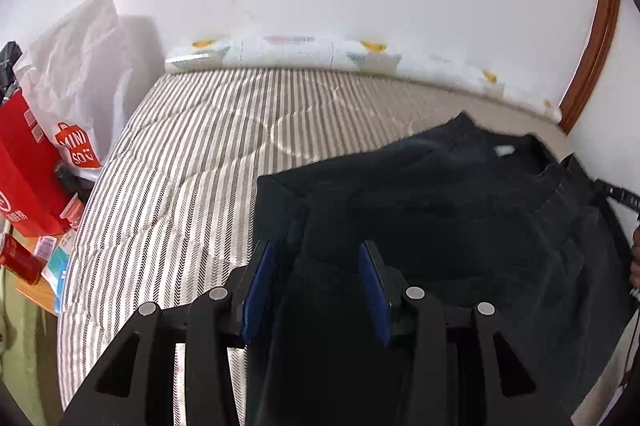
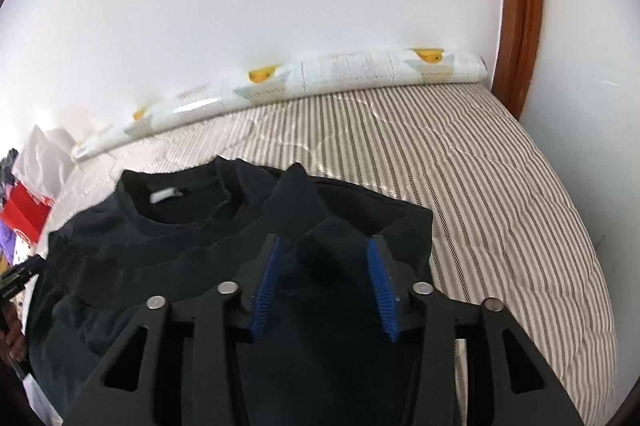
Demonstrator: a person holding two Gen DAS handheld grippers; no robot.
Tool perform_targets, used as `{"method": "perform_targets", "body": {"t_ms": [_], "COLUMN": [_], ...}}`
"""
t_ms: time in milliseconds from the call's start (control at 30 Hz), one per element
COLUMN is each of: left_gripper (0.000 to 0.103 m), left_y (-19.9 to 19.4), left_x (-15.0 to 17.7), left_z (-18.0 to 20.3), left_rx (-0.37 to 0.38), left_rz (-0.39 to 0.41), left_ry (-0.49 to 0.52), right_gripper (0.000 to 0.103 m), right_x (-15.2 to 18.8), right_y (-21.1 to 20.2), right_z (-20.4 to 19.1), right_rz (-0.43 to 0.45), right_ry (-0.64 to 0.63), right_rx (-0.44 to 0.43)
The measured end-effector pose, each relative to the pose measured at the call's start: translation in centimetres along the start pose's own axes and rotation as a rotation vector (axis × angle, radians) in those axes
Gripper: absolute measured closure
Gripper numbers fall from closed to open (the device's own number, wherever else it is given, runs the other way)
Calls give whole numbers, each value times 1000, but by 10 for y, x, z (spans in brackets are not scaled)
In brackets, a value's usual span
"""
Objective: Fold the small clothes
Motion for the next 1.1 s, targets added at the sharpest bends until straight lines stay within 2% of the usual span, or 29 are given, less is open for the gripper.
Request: {"method": "perform_targets", "body": {"t_ms": [67,167,233,267,333,367,433,500,567,700,767,900,1033,1100], "left_gripper": [61,61,78,89,92,92,92,92,92,92,92,89,87,82], "left_y": [5,7,6,4,-6,-10,-14,-9,1,13,13,14,9,5], "left_x": [3,4,4,3,-4,-7,-12,-15,-15,-13,-12,-9,-5,-2], "left_z": [2,5,7,7,3,0,-5,-5,-2,4,7,7,7,7], "left_rx": [12,20,8,0,-8,4,46,53,38,12,-2,-12,-7,0], "left_rz": [-10,-12,-5,8,53,70,84,83,66,25,27,10,3,2], "left_ry": [14,33,41,43,17,-13,-75,-94,-92,-78,-61,-43,-34,-32], "right_gripper": [58,58,68,82,92,93,93,93,92,88,87,78,69,66], "right_x": [-2,-1,-1,-1,-2,-4,-19,-25,-24,0,3,4,6,13], "right_y": [11,27,32,35,34,27,-6,-25,-18,30,32,23,3,-9], "right_z": [7,11,7,3,-1,-4,-3,4,19,37,38,38,42,50], "right_rz": [-25,-62,-72,-80,-69,-41,89,152,120,-59,-55,-60,-52,-54], "right_ry": [-2,6,-26,-51,-74,-95,-96,-36,14,60,51,38,26,44], "right_rx": [23,-5,-4,-16,-29,-44,-77,-148,-130,-57,-50,-19,16,34]}}
Point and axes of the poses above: each gripper's, at about its wrist camera, not at the fingertips, and y roughly the way its jaws point, z to its right, x to its underside, the point moved 7 cm from there along y, roughly the way its jaws point, and after that the axes turned 14 degrees about -x, right-handed, at the moved point
